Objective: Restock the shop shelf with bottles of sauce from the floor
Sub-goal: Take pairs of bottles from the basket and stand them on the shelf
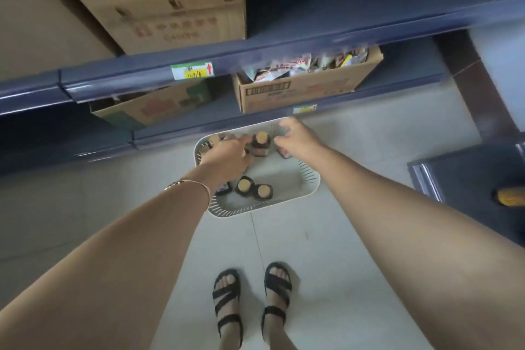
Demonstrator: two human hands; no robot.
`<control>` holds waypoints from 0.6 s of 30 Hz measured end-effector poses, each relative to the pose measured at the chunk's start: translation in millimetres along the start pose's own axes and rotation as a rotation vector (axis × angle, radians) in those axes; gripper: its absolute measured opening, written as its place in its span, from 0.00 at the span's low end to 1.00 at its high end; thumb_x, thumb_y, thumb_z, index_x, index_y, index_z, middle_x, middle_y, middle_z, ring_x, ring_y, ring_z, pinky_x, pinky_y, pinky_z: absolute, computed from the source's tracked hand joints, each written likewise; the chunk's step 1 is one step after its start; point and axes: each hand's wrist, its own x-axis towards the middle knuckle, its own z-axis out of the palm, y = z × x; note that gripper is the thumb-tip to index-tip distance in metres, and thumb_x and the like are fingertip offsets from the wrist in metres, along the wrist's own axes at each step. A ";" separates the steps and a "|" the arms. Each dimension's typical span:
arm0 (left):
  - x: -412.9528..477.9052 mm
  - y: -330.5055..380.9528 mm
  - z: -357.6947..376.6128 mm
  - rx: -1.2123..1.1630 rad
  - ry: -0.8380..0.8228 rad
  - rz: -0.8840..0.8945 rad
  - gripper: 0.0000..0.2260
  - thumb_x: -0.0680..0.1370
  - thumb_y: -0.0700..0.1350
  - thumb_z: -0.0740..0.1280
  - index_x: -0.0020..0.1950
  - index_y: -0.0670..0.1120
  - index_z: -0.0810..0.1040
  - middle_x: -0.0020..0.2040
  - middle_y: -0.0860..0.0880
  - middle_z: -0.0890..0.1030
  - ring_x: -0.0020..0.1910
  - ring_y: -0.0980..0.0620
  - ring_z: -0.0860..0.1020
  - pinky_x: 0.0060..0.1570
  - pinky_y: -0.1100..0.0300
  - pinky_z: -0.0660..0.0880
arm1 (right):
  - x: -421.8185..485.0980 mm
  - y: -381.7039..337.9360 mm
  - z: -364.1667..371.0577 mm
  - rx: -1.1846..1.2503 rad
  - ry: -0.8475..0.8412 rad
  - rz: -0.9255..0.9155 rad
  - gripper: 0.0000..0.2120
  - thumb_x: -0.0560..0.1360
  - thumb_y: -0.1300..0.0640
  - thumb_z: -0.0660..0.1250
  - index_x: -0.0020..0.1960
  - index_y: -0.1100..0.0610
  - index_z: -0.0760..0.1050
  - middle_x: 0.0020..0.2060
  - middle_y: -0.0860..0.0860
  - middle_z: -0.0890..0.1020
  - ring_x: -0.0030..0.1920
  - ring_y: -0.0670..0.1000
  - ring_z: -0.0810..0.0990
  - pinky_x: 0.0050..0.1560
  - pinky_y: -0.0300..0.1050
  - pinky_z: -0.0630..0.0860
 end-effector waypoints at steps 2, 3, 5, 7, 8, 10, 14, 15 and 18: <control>16.2 -17.9 26.3 -0.069 -0.020 -0.028 0.21 0.77 0.47 0.61 0.70 0.49 0.65 0.65 0.40 0.71 0.61 0.38 0.73 0.60 0.50 0.72 | 20.1 14.6 22.6 -0.070 -0.023 0.019 0.24 0.75 0.54 0.67 0.69 0.55 0.68 0.56 0.60 0.80 0.57 0.60 0.78 0.60 0.49 0.74; 24.4 -27.0 39.8 -0.102 -0.031 -0.040 0.22 0.77 0.46 0.62 0.71 0.49 0.64 0.65 0.39 0.70 0.62 0.38 0.73 0.61 0.49 0.72 | 30.3 22.4 34.4 -0.089 -0.033 0.025 0.24 0.75 0.56 0.67 0.69 0.56 0.67 0.56 0.60 0.79 0.59 0.60 0.77 0.60 0.48 0.73; 40.9 -43.8 64.8 -0.160 -0.030 -0.066 0.23 0.78 0.46 0.62 0.72 0.49 0.62 0.67 0.40 0.67 0.63 0.38 0.71 0.63 0.48 0.70 | 51.4 37.1 58.1 -0.119 -0.047 0.024 0.26 0.75 0.57 0.67 0.71 0.57 0.65 0.56 0.59 0.77 0.60 0.60 0.76 0.60 0.46 0.73; 60.3 -57.3 85.0 -0.200 0.016 -0.075 0.25 0.77 0.46 0.63 0.73 0.49 0.60 0.68 0.41 0.65 0.65 0.39 0.70 0.65 0.46 0.69 | 73.2 47.3 79.7 -0.192 -0.018 0.000 0.27 0.74 0.56 0.68 0.71 0.55 0.65 0.61 0.58 0.76 0.60 0.60 0.76 0.58 0.47 0.73; 71.7 -63.4 94.3 -0.205 0.046 -0.074 0.26 0.77 0.45 0.64 0.73 0.49 0.60 0.68 0.41 0.65 0.65 0.39 0.69 0.65 0.45 0.68 | 85.7 51.8 89.7 -0.227 0.013 -0.018 0.28 0.74 0.54 0.69 0.71 0.53 0.65 0.63 0.57 0.75 0.60 0.60 0.76 0.58 0.48 0.74; 93.8 -72.4 108.0 -0.206 0.091 -0.065 0.28 0.76 0.43 0.65 0.73 0.48 0.58 0.69 0.41 0.64 0.66 0.39 0.68 0.65 0.45 0.69 | 108.9 57.0 105.3 -0.280 0.084 -0.039 0.29 0.73 0.52 0.70 0.70 0.49 0.64 0.65 0.56 0.72 0.61 0.60 0.75 0.59 0.51 0.75; 126.6 -84.7 125.2 -0.246 0.115 -0.046 0.29 0.76 0.42 0.64 0.74 0.48 0.56 0.70 0.41 0.62 0.68 0.39 0.65 0.67 0.46 0.67 | 143.1 65.4 121.5 -0.323 0.144 -0.045 0.32 0.74 0.55 0.68 0.73 0.49 0.58 0.68 0.57 0.65 0.65 0.64 0.70 0.62 0.58 0.72; 131.9 -87.4 128.4 -0.265 0.123 -0.042 0.29 0.76 0.41 0.64 0.75 0.48 0.56 0.70 0.41 0.62 0.69 0.39 0.65 0.67 0.46 0.67 | 148.7 67.0 123.3 -0.318 0.157 -0.054 0.34 0.74 0.56 0.68 0.74 0.48 0.56 0.69 0.57 0.64 0.66 0.64 0.69 0.64 0.57 0.71; 141.6 -94.3 137.3 -0.326 0.156 -0.032 0.30 0.76 0.40 0.64 0.74 0.50 0.56 0.69 0.41 0.63 0.67 0.39 0.68 0.67 0.47 0.67 | 161.3 70.8 128.4 -0.261 0.189 -0.079 0.41 0.73 0.57 0.71 0.77 0.48 0.49 0.71 0.58 0.64 0.68 0.63 0.68 0.63 0.54 0.69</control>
